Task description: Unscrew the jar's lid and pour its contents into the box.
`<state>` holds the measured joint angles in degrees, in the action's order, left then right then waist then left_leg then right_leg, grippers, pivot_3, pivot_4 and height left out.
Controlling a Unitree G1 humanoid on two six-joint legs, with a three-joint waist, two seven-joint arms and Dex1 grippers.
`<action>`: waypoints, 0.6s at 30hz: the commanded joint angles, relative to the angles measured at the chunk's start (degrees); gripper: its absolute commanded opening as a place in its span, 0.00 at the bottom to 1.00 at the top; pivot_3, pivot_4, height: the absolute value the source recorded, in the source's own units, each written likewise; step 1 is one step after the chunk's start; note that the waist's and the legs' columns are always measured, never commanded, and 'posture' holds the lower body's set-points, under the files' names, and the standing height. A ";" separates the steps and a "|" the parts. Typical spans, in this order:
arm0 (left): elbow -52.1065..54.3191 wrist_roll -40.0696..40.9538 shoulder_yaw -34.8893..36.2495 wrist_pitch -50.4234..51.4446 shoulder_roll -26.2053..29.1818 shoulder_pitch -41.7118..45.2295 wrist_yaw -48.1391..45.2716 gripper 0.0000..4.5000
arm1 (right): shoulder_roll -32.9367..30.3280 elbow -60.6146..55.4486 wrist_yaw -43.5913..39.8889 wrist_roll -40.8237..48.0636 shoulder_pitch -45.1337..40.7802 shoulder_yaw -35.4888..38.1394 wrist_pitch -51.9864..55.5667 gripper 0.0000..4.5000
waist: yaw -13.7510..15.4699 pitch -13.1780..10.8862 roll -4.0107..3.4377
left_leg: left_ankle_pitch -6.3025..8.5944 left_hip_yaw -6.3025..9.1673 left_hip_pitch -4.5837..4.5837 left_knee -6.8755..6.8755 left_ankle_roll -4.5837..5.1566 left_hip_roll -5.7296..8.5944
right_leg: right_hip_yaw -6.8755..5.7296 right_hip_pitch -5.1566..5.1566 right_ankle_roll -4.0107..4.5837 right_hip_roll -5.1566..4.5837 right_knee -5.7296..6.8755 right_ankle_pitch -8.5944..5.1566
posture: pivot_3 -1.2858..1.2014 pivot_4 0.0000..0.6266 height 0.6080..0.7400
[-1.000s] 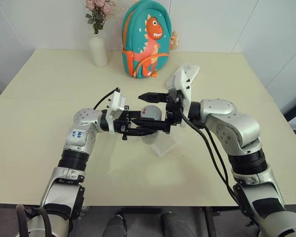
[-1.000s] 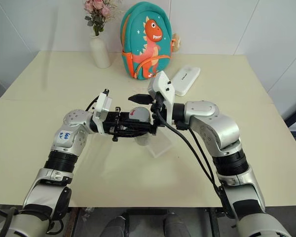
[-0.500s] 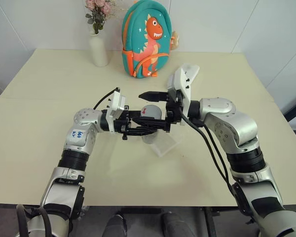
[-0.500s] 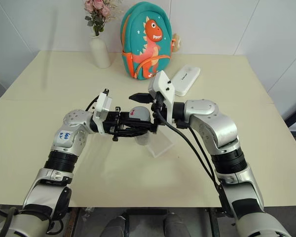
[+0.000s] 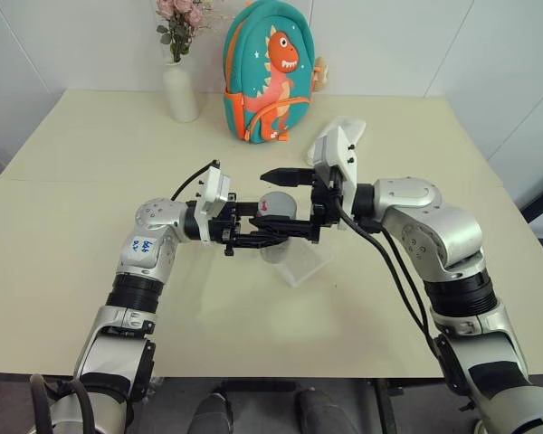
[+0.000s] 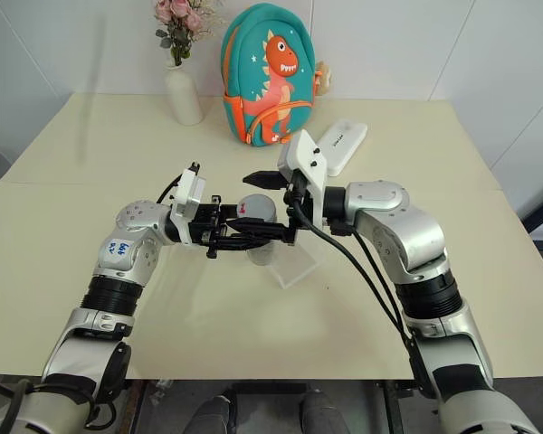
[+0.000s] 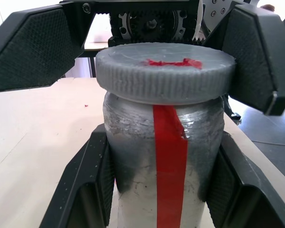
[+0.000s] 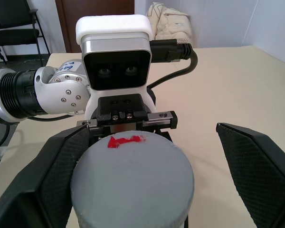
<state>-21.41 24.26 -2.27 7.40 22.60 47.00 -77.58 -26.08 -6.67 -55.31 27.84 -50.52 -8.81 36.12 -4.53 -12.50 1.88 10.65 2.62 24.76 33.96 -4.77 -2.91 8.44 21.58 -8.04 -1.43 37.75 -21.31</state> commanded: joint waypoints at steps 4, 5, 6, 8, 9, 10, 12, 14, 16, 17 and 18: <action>1.28 0.48 0.46 -0.63 0.28 0.62 -0.73 0.46 | -2.59 -1.69 -0.04 -0.23 0.81 2.10 -0.16 1.00 | -0.01 0.00 0.00 | 0.00 0.00 0.00 0.00 0.00 0.00 | 0.00 0.00 0.00 0.00 0.00 0.00 | 0.52 0.24 1.00; 1.23 0.48 0.48 -0.64 0.31 0.63 -0.75 0.46 | -2.85 -1.82 -0.09 -0.10 0.90 2.18 -0.09 1.00 | 0.00 0.00 0.00 | 0.00 0.00 0.00 0.00 0.00 0.00 | 0.00 0.00 0.00 0.00 0.00 0.00 | 0.52 0.24 1.00; 1.25 0.50 0.50 -0.61 0.36 0.61 -0.76 0.46 | -3.12 -2.03 -0.15 0.10 1.02 2.27 -0.02 1.00 | 0.01 0.00 0.00 | 0.00 0.00 0.00 0.00 0.00 0.00 | 0.00 0.00 0.00 0.00 -0.01 0.00 | 0.52 0.24 1.00; 1.26 0.52 0.52 -0.58 0.40 0.61 -0.76 0.46 | -3.51 -2.19 -0.06 0.24 1.11 2.38 0.07 1.00 | 0.01 0.00 0.00 | 0.00 0.00 0.00 0.00 0.00 0.00 | 0.00 0.00 0.00 0.00 -0.01 0.00 | 0.52 0.24 1.00; 1.26 0.52 0.52 -0.57 0.42 0.61 -0.78 0.46 | -3.70 -2.21 -0.04 0.27 1.15 2.43 0.13 1.00 | -0.02 0.00 0.00 | 0.00 0.00 0.00 0.00 0.00 0.00 | 0.00 0.00 0.00 0.00 -0.01 0.00 | 0.52 0.24 1.00; 1.40 0.55 0.52 -0.53 0.45 0.53 -0.78 0.46 | -3.84 -2.34 0.02 0.32 1.23 2.46 0.21 1.00 | -0.04 0.00 0.00 | 0.00 0.00 0.00 0.00 0.00 0.00 | 0.00 0.00 0.00 0.00 -0.01 0.00 | 0.52 0.24 1.00; 1.60 0.60 0.51 -0.45 0.50 0.40 -0.81 0.46 | -4.09 -2.58 -0.15 0.38 1.44 2.49 0.13 1.00 | -0.03 0.00 0.00 | 0.00 0.00 0.00 0.00 0.00 0.00 | 0.00 0.00 0.00 0.00 -0.01 0.00 | 0.52 0.24 1.00; 1.63 0.60 0.52 -0.45 0.56 0.33 -0.84 0.46 | -4.28 -2.87 -0.17 0.48 1.62 2.52 0.26 1.00 | -0.01 0.00 0.00 | 0.00 0.00 0.00 0.00 0.00 0.00 | 0.00 0.00 0.00 0.00 -0.01 0.00 | 0.52 0.24 1.00; 1.50 0.55 0.55 -0.53 0.63 0.37 -0.83 0.46 | -4.45 -3.14 -0.08 0.64 1.77 2.59 0.48 1.00 | -0.01 0.00 0.00 | 0.00 0.00 0.00 0.00 0.00 0.00 | 0.00 0.00 0.00 0.00 -0.01 0.00 | 0.52 0.24 1.00; 1.50 0.55 0.56 -0.53 0.66 0.37 -0.83 0.46 | -4.50 -3.25 -0.03 0.71 1.82 2.59 0.54 1.00 | -0.02 0.00 0.00 | 0.00 0.00 0.00 0.00 0.00 0.00 | 0.00 0.00 0.00 0.00 -0.01 0.00 | 0.52 0.24 1.00; 1.50 0.58 0.59 -0.49 0.70 0.38 -0.80 0.46 | -4.69 -3.37 -0.14 0.80 1.93 2.64 0.57 1.00 | -0.02 0.00 0.00 | 0.00 0.00 0.00 0.00 0.00 0.00 | 0.00 0.00 0.00 0.00 -0.01 0.00 | 0.52 0.24 1.00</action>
<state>-21.41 24.22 -2.26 7.43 22.96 46.99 -77.56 -29.73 -8.62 -55.96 28.35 -48.77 -8.53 36.57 -4.55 -12.50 1.88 10.65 2.62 24.77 33.96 -4.77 -2.91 8.45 21.58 -8.04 -1.43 37.74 -21.31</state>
